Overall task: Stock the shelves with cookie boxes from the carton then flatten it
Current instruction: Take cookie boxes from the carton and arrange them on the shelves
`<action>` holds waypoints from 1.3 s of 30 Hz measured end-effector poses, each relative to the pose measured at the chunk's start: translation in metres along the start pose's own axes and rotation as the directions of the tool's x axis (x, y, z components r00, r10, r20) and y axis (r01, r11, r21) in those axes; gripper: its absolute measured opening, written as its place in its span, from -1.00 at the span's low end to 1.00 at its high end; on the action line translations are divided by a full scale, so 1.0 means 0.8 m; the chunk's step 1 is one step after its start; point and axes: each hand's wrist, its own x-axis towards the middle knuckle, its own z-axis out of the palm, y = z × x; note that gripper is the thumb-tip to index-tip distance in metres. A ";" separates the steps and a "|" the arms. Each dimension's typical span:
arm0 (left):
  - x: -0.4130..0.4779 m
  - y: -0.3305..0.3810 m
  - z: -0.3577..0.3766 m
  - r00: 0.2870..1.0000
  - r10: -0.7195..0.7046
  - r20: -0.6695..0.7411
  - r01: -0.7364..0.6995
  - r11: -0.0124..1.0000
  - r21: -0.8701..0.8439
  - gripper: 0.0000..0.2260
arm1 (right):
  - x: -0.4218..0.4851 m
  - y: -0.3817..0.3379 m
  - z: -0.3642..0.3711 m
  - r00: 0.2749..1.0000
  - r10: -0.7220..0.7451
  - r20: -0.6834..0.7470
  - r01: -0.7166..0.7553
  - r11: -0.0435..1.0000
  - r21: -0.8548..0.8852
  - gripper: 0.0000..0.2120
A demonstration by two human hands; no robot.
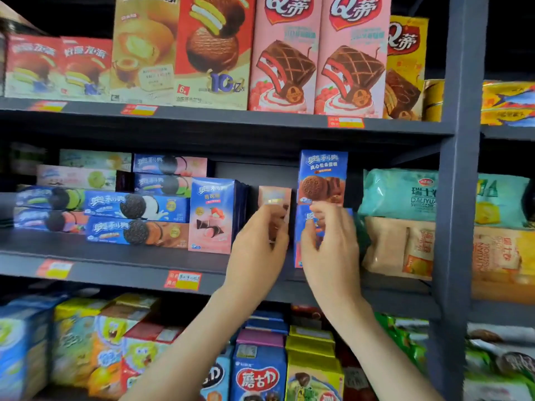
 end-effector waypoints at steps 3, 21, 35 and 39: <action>-0.057 -0.019 -0.040 0.996 -0.024 0.086 0.018 0.998 0.065 -0.86 | -0.053 -0.020 0.004 0.994 -0.076 0.078 0.074 0.997 0.039 -0.84; -0.439 -0.181 -0.188 0.637 -0.771 -0.006 0.702 0.577 0.418 -0.84 | -0.471 -0.130 0.116 0.593 -0.093 0.800 -0.313 0.889 0.335 -0.76; -0.959 -0.235 -0.204 -0.195 -0.923 -0.332 0.875 -0.317 0.367 -0.87 | -0.987 -0.157 0.056 -0.276 -0.173 0.946 -0.501 0.865 0.012 -0.80; -1.091 -0.256 -0.198 -0.277 -0.854 -0.441 0.849 -0.432 0.304 -0.85 | -1.123 -0.162 0.028 -0.478 -0.201 0.855 -0.412 0.911 -0.016 -0.74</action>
